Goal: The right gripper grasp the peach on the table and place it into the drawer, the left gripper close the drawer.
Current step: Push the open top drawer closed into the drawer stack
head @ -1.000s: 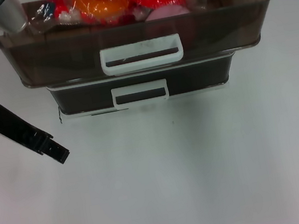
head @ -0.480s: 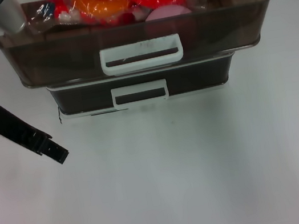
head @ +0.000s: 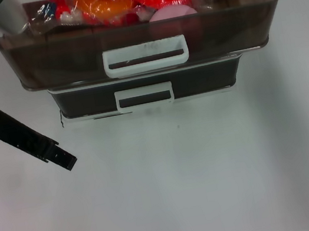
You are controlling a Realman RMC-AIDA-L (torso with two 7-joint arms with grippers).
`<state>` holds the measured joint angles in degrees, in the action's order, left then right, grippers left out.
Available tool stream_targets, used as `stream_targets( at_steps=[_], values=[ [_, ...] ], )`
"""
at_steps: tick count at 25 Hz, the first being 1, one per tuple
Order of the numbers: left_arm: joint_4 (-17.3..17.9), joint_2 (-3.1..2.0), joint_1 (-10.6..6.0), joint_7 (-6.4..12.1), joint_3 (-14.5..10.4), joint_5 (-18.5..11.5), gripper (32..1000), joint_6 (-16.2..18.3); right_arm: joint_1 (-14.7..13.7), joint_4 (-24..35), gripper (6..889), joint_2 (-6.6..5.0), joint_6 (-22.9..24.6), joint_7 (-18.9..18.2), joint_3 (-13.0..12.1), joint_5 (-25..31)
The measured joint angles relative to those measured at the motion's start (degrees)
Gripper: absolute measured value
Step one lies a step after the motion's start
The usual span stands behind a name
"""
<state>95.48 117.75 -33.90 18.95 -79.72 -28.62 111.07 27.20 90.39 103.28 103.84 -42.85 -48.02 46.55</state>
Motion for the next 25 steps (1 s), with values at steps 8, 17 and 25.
stream_targets(
  at_steps=[8, 17, 25],
  values=[
    [5.84, 0.17, 2.99, -1.1, -4.9, -0.13, 797, -0.37, 0.69, -14.83, 856, 6.54, -8.11, -8.03, -0.85, -14.39],
    [9.67, 0.54, 1.82, -4.48, -18.39, -5.22, 797, -2.7, 3.18, -26.09, 855, 9.43, -15.28, -11.07, -1.13, -17.13],
    [9.78, 0.23, -10.12, -2.59, -19.15, -13.46, 797, -3.29, 4.86, -30.65, 854, 9.22, -18.97, -13.1, -0.45, -16.82]
  ],
)
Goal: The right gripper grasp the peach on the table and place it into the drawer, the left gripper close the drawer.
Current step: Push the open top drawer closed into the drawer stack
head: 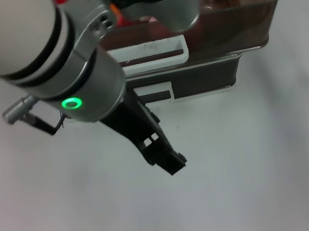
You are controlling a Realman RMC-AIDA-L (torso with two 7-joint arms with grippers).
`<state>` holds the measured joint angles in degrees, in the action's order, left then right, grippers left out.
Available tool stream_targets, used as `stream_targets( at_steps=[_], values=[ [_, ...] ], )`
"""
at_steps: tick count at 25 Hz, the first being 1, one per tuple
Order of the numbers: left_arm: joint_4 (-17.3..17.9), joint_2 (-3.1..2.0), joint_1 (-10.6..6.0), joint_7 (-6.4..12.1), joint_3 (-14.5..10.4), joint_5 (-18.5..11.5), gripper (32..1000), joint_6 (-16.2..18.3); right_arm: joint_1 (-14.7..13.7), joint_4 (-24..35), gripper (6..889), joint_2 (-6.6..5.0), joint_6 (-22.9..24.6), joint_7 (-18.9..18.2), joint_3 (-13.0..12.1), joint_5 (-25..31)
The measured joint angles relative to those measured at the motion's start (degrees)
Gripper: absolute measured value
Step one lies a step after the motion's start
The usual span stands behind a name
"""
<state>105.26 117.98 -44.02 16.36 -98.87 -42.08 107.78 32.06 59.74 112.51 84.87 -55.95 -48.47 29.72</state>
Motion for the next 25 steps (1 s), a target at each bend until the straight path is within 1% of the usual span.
stream_targets(
  at_steps=[3, 4, 5, 6, 7, 8, 9, 11, 14, 18, 20, 22, 25],
  values=[
    [-1.84, -0.01, -2.77, 0.96, -0.1, 0.06, 797, -0.02, 0.9, -0.76, 854, 0.0, -0.18, -0.19, -0.04, -0.01],
    [-2.85, -0.02, -3.52, 1.48, -0.1, -0.01, 797, -0.06, 1.1, -0.85, 854, 0.0, -0.31, -0.22, -0.04, -0.01],
    [-4.37, -0.03, -4.29, 2.39, -0.07, -0.13, 797, -0.47, 1.23, -0.91, 854, 0.01, -0.69, -0.24, -0.03, -0.01],
    [-6.04, -0.03, -4.85, 3.22, -0.03, -0.24, 797, -0.96, 1.24, -1.02, 854, 0.04, -1.08, -0.25, -0.01, 0.0],
    [-6.04, -0.03, -4.85, 3.22, -0.03, -0.24, 797, -0.96, 1.28, -1.16, 854, 0.06, -1.53, -0.25, 0.02, 0.01],
    [-7.43, -0.03, -5.28, 3.94, 0.05, -0.28, 797, -1.46, 1.39, -1.31, 854, 0.07, -1.84, -0.26, 0.03, 0.01],
    [-9.75, -0.03, -6.1, 5.22, 0.28, -0.26, 797, -2.27, 1.51, -1.51, 854, 0.07, -2.07, -0.26, 0.03, 0.01],
    [-10.64, -0.03, -6.64, 6.18, 0.49, -0.14, 797, -2.4, 1.74, -1.83, 853, 0.03, -2.25, -0.27, 0.05, 0.01],
    [-11.09, -0.03, -7.07, 7.26, 0.51, -0.09, 797, -2.63, 1.84, -2.36, 853, -0.03, -2.45, -0.28, 0.05, 0.01],
    [-11.62, -0.11, -7.45, 10.0, 0.45, 0.31, 796, -3.2, 1.89, -3.29, 852, -0.06, -3.13, -0.43, 0.03, 1.02],
    [-12.31, -0.12, -7.7, 11.41, 0.54, 1.25, 796, -3.54, 2.03, -4.29, 852, -0.1, -3.71, -0.65, -0.01, 1.45],
    [-12.66, -0.12, -7.89, 12.31, 0.84, 2.13, 796, -3.79, 2.32, -5.05, 852, -0.13, -4.09, -0.74, -0.02, 1.47],
    [-13.02, -0.12, -8.05, 13.67, 2.1, 3.42, 796, -4.08, 2.87, -5.77, 852, -0.13, -4.34, -0.74, -0.04, 1.48]
  ],
)
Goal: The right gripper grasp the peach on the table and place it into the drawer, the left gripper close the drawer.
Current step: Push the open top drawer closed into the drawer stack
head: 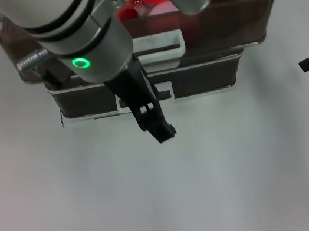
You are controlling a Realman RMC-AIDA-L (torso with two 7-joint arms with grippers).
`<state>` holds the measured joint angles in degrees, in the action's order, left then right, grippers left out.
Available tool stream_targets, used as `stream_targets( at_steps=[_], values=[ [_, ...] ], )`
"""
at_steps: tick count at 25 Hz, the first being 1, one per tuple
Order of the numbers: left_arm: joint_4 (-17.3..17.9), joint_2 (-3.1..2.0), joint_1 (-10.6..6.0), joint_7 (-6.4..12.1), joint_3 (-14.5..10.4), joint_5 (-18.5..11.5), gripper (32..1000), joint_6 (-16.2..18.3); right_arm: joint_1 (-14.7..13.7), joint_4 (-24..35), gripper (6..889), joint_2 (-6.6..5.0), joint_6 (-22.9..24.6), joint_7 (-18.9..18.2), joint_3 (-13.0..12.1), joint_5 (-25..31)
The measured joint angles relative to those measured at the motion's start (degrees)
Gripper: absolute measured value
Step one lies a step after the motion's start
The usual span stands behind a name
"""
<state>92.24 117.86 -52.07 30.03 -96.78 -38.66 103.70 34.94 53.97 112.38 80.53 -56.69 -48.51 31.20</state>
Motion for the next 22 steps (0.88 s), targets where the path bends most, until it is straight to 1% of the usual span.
stream_targets(
  at_steps=[2, 3, 4, 7, 10, 14, 17, 19, 22],
  values=[
    [-0.68, 0.0, -0.28, 0.88, 1.5, 0.57, 796, -0.28, 0.36, -0.51, 852, 0.0, -0.23, -0.03, -0.01, 0.01],
    [-1.48, 0.0, -0.75, 1.54, 2.83, 0.73, 796, -0.42, 0.53, -0.74, 852, 0.01, -0.32, -0.08, -0.01, 0.02],
    [-1.78, 0.0, -0.92, 1.73, 3.3, 0.74, 796, -0.44, 0.68, -0.93, 853, 0.02, -0.37, -0.14, -0.01, 0.02],
    [-4.34, 0.0, -2.32, 3.51, 6.54, 0.8, 796, -0.74, 1.08, -1.05, 853, 0.03, -0.38, -0.18, -0.01, 0.03],
    [-6.69, -0.04, -3.31, 5.43, 8.56, 0.86, 796, -1.56, 1.34, -1.06, 853, 0.04, -0.38, -0.18, -0.01, 0.04],
    [-9.32, -0.21, -4.47, 7.74, 10.31, 1.0, 796, -2.7, 1.43, -1.06, 853, 0.08, -0.41, -0.29, -0.01, 0.06],
    [-10.66, -0.31, -4.92, 8.38, 11.1, 1.67, 797, -4.21, 1.47, -1.17, 853, 0.21, -0.9, -0.37, -0.01, 0.08],
    [-11.82, -0.34, -5.29, 8.55, 12.27, 2.36, 799, -5.59, 1.7, -1.64, 853, 0.28, -1.21, -0.55, 0.0, 0.1],
    [-13.41, -0.35, -5.8, 8.98, 13.54, 2.44, 800, -5.89, 2.18, -2.49, 853, 0.31, -1.28, -0.85, -0.01, 0.1]
  ],
)
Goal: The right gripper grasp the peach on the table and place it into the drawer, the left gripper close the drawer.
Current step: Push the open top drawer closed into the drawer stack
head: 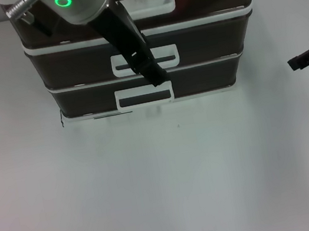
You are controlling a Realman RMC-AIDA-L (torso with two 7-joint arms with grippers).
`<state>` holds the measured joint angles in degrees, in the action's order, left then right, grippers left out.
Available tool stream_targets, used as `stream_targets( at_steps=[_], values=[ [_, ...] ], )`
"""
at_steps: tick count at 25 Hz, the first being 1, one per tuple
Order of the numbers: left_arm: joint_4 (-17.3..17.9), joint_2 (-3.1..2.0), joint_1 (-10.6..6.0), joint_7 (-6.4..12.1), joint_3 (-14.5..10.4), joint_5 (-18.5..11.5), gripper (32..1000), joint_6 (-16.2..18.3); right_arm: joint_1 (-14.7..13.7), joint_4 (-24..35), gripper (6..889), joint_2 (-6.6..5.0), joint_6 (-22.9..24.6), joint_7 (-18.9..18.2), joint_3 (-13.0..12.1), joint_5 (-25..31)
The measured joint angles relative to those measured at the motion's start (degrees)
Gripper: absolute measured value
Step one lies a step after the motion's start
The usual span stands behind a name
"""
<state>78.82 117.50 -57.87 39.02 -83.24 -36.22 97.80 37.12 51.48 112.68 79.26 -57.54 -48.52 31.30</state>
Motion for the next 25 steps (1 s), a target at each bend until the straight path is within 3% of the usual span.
stream_targets(
  at_steps=[3, 6, 20, 25],
  values=[
    [-3.13, -0.02, -1.15, 0.38, 1.62, -0.09, 801, 0.18, 0.06, -0.11, 853, 0.0, -0.01, -0.02, 0.0, 0.0],
    [-3.63, -0.02, -1.34, 0.47, 1.69, -0.09, 801, 0.26, 0.06, -0.32, 852, 0.03, -0.61, -0.03, 0.0, -0.01],
    [-3.23, 0.08, -1.35, 0.23, 1.71, -0.17, 801, 0.21, 0.43, -1.39, 852, -0.01, -1.48, -0.04, 0.0, -0.02],
    [-1.88, 0.26, -0.99, -1.24, 1.33, -2.84, 801, 3.46, 0.53, -1.39, 853, 0.04, -1.48, -0.12, 0.01, -0.02]
  ],
)
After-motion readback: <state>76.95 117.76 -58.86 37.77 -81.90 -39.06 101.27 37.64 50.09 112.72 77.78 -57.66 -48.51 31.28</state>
